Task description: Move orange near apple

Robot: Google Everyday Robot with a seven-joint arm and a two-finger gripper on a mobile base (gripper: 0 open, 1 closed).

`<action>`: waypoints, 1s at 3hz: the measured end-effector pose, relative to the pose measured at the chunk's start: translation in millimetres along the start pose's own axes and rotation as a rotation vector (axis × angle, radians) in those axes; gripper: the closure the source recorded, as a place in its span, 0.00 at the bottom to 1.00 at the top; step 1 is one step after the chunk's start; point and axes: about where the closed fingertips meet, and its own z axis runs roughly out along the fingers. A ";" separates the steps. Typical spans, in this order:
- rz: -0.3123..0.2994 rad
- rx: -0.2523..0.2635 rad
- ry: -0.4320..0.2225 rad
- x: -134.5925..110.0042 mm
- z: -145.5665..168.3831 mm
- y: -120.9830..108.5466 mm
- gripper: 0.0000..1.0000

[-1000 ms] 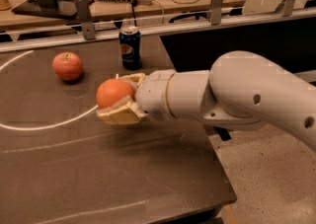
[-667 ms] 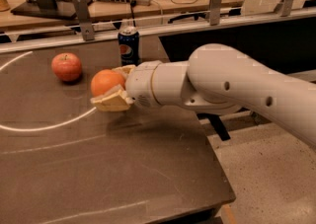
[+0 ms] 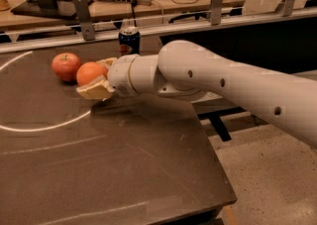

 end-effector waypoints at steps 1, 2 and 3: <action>-0.020 -0.023 0.002 -1.4 25.2 -5.8 0.75; -0.026 -0.025 0.011 3.3 41.2 -9.8 0.52; -0.026 -0.026 0.022 9.9 49.1 -10.6 0.29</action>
Offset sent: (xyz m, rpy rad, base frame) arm 0.0400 0.0381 -0.0304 -0.0346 -0.0074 0.0172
